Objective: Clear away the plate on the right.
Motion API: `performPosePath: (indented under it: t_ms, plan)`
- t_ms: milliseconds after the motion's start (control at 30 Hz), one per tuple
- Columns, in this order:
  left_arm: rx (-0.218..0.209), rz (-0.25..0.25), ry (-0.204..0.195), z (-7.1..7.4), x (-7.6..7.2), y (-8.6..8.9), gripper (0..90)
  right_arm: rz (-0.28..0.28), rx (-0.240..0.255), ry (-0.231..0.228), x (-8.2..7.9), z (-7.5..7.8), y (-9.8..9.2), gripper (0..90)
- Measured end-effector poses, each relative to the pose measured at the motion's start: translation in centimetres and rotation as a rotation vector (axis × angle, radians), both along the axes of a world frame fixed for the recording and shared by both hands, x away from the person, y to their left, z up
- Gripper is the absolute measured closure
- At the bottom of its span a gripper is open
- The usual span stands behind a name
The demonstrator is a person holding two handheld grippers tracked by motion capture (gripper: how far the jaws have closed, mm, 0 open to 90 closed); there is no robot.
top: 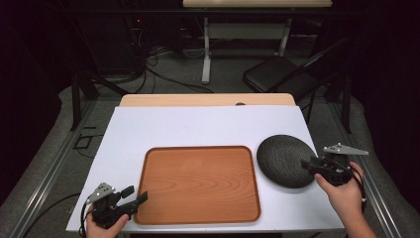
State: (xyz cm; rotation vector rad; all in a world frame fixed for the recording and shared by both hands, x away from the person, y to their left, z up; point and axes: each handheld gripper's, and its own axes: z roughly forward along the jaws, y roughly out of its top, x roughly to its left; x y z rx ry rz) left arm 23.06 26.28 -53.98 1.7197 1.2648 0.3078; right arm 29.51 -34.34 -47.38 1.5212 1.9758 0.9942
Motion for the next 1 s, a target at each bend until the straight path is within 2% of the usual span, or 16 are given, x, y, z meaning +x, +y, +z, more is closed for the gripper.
performPosePath:
  t_ms: [100,200,367,567,700,1000]
  plan:
    - [0.028,-0.013,-0.018,0.0,-0.1,-0.1,39.1,-0.009,0.007,0.004,0.0,-0.1,-0.5,57.6]
    - [0.033,-0.024,-0.024,0.0,-0.1,-0.2,42.1,-0.024,0.016,0.011,0.2,-0.2,-1.2,57.4]
    - [0.076,-0.022,-0.035,-0.1,-0.2,-0.6,41.6,-0.062,0.024,0.035,0.8,-0.5,-2.5,56.6]
    - [0.079,-0.027,-0.027,-0.1,-0.2,-0.7,41.6,-0.086,0.037,0.058,1.5,-0.7,-3.3,54.0]
    - [0.08,-0.027,-0.026,-0.2,-0.2,-0.6,41.6,-0.108,0.074,0.108,2.4,-1.2,-4.2,53.6]
    - [0.079,-0.029,-0.019,-0.2,-0.1,-0.7,41.6,-0.144,0.096,0.152,3.9,-1.8,-5.3,54.0]
